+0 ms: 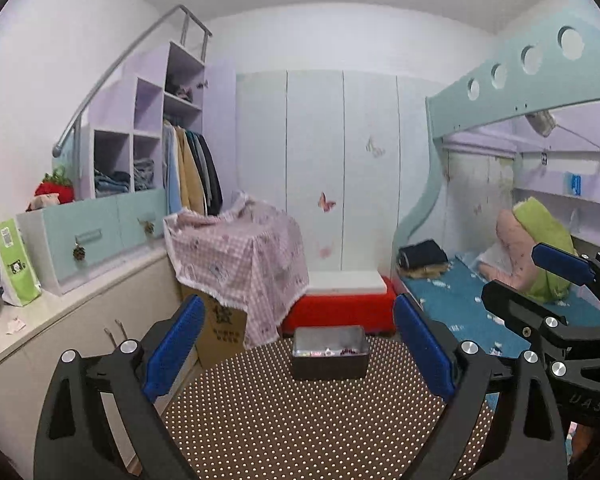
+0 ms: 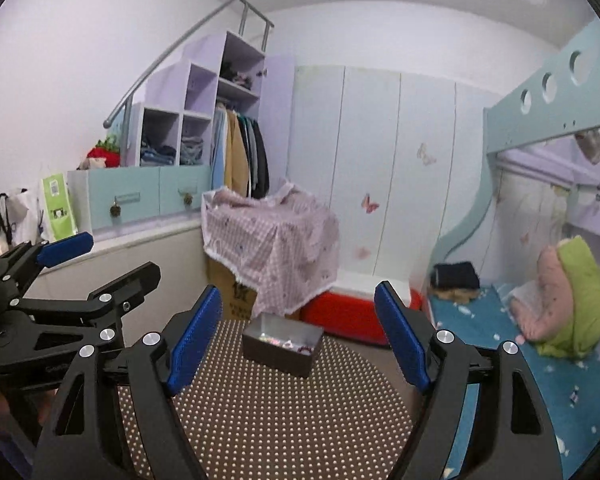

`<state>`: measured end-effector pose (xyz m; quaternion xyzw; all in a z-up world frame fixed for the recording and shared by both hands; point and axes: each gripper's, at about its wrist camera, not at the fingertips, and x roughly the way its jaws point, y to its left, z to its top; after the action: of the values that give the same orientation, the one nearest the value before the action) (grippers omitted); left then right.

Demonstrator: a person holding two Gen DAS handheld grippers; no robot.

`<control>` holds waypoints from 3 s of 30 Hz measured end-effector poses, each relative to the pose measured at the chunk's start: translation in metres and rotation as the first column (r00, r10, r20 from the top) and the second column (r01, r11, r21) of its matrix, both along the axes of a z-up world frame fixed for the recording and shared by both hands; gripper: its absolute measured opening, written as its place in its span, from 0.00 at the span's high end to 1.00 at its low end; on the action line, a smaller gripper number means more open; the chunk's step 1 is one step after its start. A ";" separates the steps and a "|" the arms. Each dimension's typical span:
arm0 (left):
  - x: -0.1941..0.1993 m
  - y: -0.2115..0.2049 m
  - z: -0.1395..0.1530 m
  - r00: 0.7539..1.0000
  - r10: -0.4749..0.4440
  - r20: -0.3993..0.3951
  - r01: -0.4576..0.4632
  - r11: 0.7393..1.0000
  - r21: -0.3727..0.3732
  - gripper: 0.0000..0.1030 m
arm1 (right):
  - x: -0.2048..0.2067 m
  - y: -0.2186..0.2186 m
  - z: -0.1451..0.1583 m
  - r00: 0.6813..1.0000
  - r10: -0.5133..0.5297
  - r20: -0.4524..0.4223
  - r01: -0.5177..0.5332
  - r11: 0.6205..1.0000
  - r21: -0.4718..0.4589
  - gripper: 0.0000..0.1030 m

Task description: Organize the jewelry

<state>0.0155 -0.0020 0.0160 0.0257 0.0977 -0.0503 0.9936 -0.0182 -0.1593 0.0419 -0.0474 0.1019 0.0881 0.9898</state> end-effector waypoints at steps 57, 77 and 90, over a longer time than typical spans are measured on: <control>-0.016 -0.001 0.007 0.999 0.006 0.043 -0.006 1.000 -0.009 0.11 | -0.012 -0.004 0.007 0.999 -0.012 0.030 0.011 1.000 0.016 0.20; -0.010 0.003 -0.001 0.999 0.007 0.033 -0.007 1.000 -0.007 0.10 | -0.007 -0.006 0.002 1.000 -0.012 0.020 0.012 1.000 0.016 0.20; -0.009 0.005 -0.003 0.999 0.008 0.032 -0.008 1.000 -0.003 0.11 | -0.006 -0.007 -0.001 1.000 -0.009 0.014 0.009 1.000 0.018 0.20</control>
<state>0.0062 0.0027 0.0130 0.0246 0.0819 -0.0459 0.9953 -0.0238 -0.1665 0.0414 -0.0388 0.0942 0.0843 0.9912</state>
